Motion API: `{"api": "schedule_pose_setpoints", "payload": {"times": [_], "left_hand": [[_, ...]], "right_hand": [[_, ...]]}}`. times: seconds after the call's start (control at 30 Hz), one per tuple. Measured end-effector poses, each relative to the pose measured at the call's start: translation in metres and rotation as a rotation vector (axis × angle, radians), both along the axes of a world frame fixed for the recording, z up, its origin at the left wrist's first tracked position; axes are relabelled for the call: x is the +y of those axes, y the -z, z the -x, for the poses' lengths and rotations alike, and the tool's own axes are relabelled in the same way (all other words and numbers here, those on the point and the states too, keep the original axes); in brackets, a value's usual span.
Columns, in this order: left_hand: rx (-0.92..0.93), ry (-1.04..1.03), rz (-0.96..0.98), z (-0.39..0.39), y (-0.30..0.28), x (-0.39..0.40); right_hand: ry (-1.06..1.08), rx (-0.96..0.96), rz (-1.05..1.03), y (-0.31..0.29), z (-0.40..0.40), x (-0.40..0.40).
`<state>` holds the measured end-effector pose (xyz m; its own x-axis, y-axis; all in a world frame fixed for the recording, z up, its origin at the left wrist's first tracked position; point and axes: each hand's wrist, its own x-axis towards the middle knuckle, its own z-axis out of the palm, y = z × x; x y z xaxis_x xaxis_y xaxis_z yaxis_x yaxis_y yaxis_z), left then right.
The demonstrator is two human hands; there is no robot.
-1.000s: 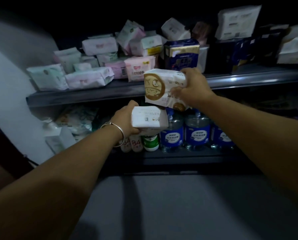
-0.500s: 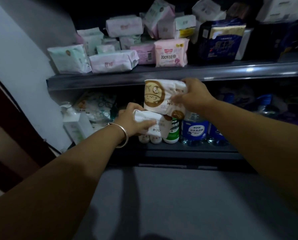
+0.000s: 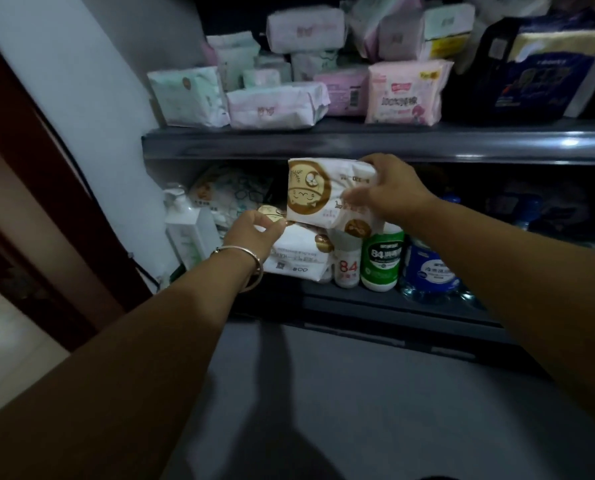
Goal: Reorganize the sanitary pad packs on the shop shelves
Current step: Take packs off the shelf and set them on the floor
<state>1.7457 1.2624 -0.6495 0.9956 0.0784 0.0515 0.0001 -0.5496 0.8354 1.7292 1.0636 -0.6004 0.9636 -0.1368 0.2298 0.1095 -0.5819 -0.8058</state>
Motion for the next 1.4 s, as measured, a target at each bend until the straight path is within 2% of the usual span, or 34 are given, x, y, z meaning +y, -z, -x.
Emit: {"api": "schedule_pose_setpoints", "payload": {"times": [0.2,0.53,0.63,0.77,0.9,1.03,1.2,1.3,1.4], "left_hand": [[0.126,-0.113,0.049,-0.023,-0.007,0.041],[0.397,-0.219,0.412,-0.061,0.024,0.060],[0.457,-0.158,0.369,-0.075,0.032,0.056],[0.400,-0.097,0.322,-0.098,0.055,0.054],[0.430,-0.046,0.308,-0.096,0.062,0.048],[0.454,0.077,0.360,-0.093,0.074,0.039],[0.406,0.112,0.409,-0.051,0.094,0.037],[0.441,0.119,0.315,-0.020,0.101,0.039],[0.476,0.154,0.101,-0.006,0.120,0.039]], "right_hand": [[-0.080,0.000,-0.046,-0.009,-0.034,0.041],[-0.088,0.066,-0.180,0.022,-0.073,0.052],[-0.103,0.084,-0.210,0.034,-0.083,0.052],[-0.123,0.077,-0.147,0.050,-0.101,0.055],[-0.137,0.139,-0.128,0.060,-0.110,0.050],[-0.117,0.151,-0.147,0.068,-0.108,0.041],[-0.117,0.107,-0.161,0.075,-0.072,0.038],[-0.115,0.155,-0.148,0.080,-0.036,0.030],[-0.128,0.208,-0.007,0.086,-0.010,0.018]]}}
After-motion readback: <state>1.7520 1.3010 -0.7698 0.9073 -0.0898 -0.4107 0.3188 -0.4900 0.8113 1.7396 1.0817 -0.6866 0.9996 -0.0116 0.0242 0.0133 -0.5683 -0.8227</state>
